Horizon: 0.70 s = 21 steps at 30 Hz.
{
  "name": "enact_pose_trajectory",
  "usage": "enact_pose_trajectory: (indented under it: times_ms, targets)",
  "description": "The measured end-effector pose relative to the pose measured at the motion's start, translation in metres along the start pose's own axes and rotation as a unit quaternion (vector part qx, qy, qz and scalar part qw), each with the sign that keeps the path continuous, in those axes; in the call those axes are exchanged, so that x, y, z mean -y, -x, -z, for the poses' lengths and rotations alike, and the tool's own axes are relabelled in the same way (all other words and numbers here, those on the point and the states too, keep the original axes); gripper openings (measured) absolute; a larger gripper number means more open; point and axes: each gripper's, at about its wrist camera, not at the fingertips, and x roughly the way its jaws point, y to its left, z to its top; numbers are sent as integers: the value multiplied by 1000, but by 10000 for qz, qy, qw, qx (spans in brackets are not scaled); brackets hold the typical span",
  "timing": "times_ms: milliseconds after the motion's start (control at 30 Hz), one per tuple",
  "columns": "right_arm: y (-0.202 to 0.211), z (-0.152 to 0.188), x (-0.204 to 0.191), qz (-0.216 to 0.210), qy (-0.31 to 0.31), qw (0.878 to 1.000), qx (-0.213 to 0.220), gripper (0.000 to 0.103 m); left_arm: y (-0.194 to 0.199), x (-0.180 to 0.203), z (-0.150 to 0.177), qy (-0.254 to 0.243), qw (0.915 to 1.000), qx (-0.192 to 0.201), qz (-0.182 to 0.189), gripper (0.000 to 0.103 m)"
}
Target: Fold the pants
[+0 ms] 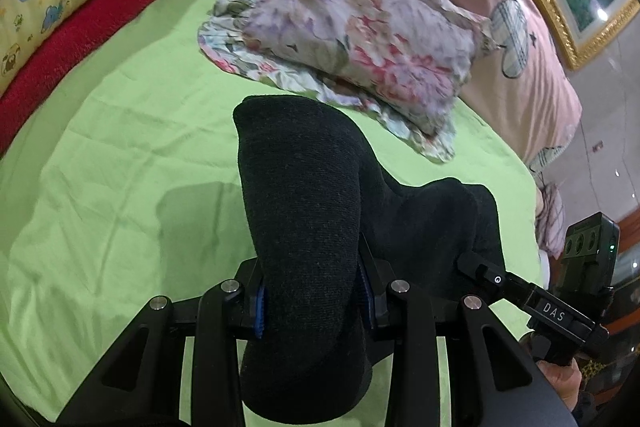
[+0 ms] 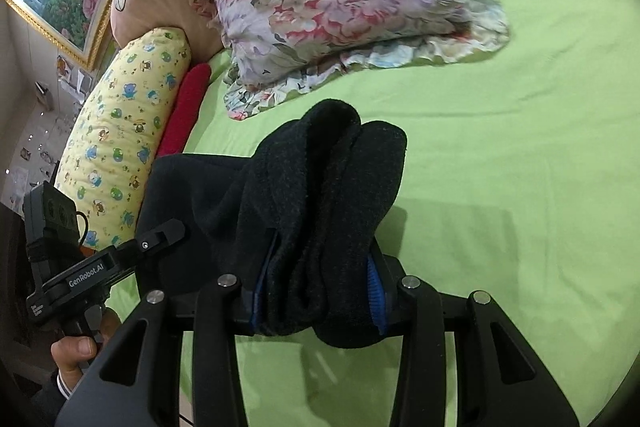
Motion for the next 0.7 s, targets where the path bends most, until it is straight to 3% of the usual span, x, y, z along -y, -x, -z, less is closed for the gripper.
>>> enact_pose_trajectory:
  times_ms: [333, 700]
  targets:
    - [-34, -33, 1, 18, 103, 9997, -208, 42, -28, -10, -26, 87, 9998, -84, -128, 35]
    - [-55, -45, 22, 71, 21, 9994, -339, 43, -61, -15, -36, -10, 9992, -284, -297, 38]
